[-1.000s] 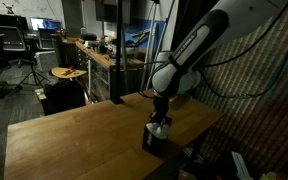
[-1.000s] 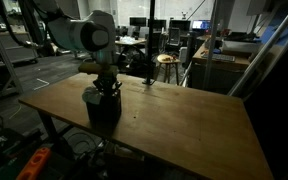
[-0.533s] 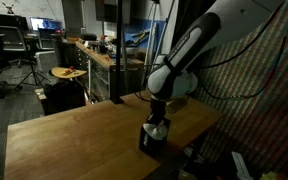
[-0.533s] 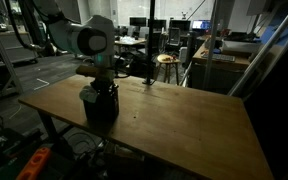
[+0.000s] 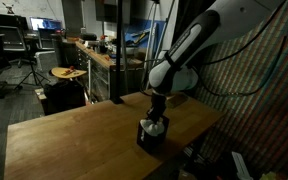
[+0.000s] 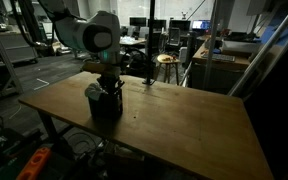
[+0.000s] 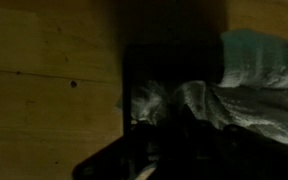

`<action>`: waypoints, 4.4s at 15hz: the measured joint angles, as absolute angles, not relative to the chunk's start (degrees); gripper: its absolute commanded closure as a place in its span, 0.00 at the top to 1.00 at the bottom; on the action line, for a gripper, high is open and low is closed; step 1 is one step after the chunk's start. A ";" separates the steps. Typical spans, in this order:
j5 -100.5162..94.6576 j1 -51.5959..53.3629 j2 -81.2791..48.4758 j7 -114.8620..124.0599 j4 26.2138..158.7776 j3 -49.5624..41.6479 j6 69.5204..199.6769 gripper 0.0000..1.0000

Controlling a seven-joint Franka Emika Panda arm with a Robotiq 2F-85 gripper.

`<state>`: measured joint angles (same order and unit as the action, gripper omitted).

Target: Pick up the white towel and push it down into the black basket

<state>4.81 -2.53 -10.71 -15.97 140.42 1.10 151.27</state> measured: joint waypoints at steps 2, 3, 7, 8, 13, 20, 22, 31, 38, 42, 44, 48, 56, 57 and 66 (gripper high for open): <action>5.26 -3.16 -10.60 -15.97 139.67 1.09 151.27 0.41; 5.52 -3.45 -10.53 -15.97 139.35 1.08 151.27 0.48; 6.07 -4.18 -10.16 -15.96 138.68 1.06 151.27 0.79; 6.08 -4.27 -10.16 -15.96 138.57 1.06 151.27 0.88; 6.08 -4.38 -9.79 -15.92 138.41 0.91 151.27 1.00; 3.74 -4.38 -5.61 -14.68 138.06 -0.11 151.25 1.00; 2.57 -4.38 -3.90 -13.84 138.09 -0.34 151.21 1.00; 2.43 -1.62 2.74 -6.12 144.64 0.36 151.34 1.00; -0.30 0.37 10.49 3.61 152.80 2.95 155.55 1.00; -4.86 0.06 12.62 7.59 156.35 4.62 160.40 1.00; -9.21 -1.03 12.72 10.54 157.45 5.97 162.82 1.00; -20.71 -5.50 12.66 19.92 157.42 10.35 164.00 1.00; -35.42 -7.82 12.00 36.46 157.47 14.72 163.99 1.00; -36.91 -7.83 11.92 37.90 157.47 14.86 163.98 1.00; -46.32 -7.82 10.61 45.99 157.64 15.61 164.13 1.00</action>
